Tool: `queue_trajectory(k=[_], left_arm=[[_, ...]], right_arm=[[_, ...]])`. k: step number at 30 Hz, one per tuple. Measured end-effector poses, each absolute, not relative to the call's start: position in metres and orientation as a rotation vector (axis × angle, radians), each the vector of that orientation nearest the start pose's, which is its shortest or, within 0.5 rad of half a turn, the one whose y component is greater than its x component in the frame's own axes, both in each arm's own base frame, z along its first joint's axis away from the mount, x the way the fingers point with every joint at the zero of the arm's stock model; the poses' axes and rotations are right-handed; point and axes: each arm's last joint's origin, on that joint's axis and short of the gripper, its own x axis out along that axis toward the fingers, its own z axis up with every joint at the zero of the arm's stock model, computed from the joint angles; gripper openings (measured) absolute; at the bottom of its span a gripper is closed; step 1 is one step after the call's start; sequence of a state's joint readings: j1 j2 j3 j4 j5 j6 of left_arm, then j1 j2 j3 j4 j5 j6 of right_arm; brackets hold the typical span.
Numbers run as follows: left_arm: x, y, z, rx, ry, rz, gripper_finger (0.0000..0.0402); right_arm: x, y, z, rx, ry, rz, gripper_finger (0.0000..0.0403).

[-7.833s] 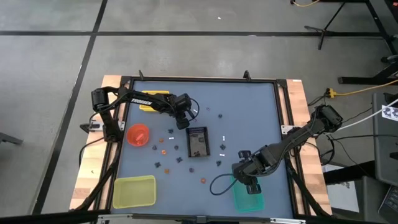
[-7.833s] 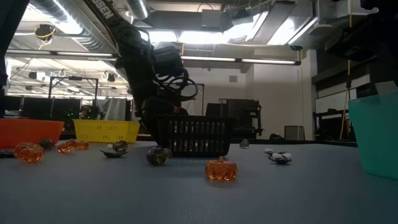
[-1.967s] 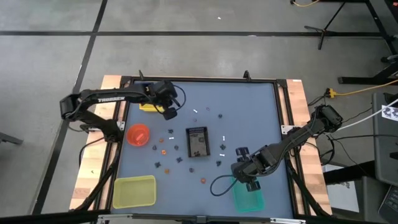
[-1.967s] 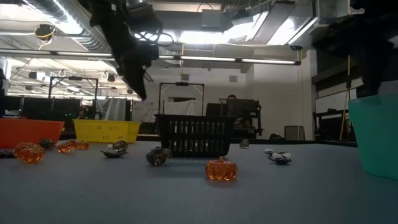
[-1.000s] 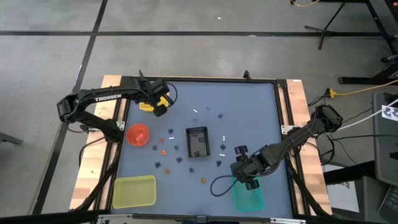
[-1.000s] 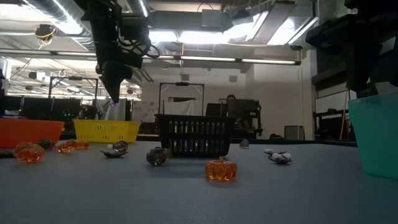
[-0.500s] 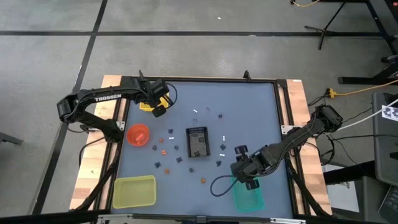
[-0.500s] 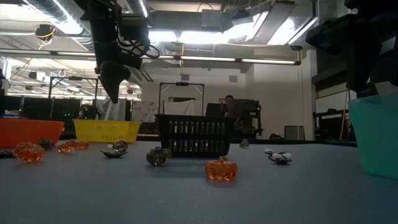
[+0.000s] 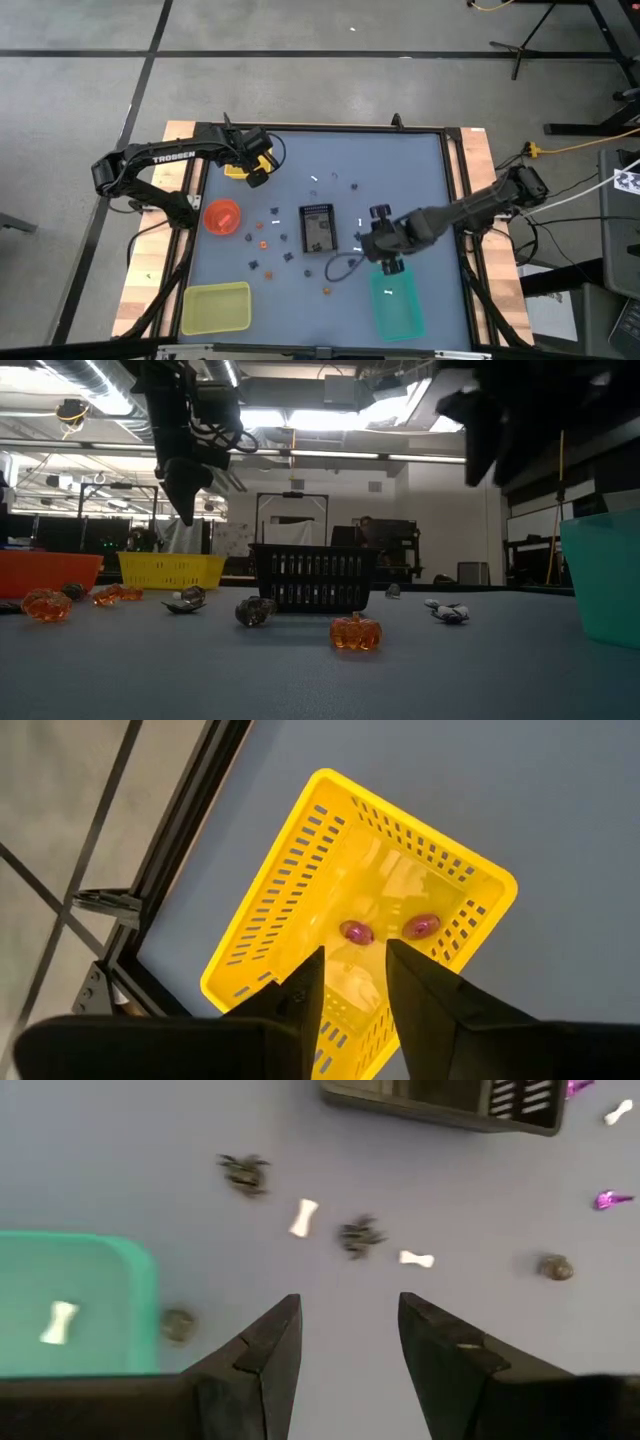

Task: Sort Halloween decoration
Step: Put the white bone toy into the green bin

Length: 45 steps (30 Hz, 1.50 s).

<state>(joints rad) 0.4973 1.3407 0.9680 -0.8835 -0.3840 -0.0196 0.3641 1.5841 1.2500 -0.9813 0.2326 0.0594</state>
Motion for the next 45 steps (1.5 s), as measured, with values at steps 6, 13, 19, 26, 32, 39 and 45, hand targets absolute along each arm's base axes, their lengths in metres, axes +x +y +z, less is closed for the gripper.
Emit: queue_trajectory(k=[6,13,19,26,32,39,45], left_arm=[[0.205,0.124,0.237,-0.092,1.277,0.776,0.0094],[0.205,0.124,0.237,-0.093,1.276,0.777,0.0094],[0.205,0.124,0.237,-0.094,1.276,0.777,0.0094],[0.205,0.124,0.237,-0.094,1.275,0.777,0.0094],[0.205,0.124,0.237,-0.095,1.275,0.778,0.0094],[0.206,0.124,0.238,-0.095,1.268,0.779,0.0094],[0.206,0.124,0.238,-0.094,1.266,0.779,0.0094]], right_arm=[[0.290,0.059,0.241,-0.407,1.314,0.174,0.0166],[0.300,0.024,0.232,-0.410,1.255,0.257,0.0166],[0.296,0.007,0.212,-0.560,1.247,0.349,0.0166],[0.296,0.006,0.192,-0.818,1.151,0.509,0.0166],[0.299,0.006,0.180,-0.866,1.093,0.512,0.0166],[0.305,0.006,0.160,-0.857,1.152,0.543,0.0166],[0.308,0.005,0.143,-0.868,1.217,0.545,0.0165]])
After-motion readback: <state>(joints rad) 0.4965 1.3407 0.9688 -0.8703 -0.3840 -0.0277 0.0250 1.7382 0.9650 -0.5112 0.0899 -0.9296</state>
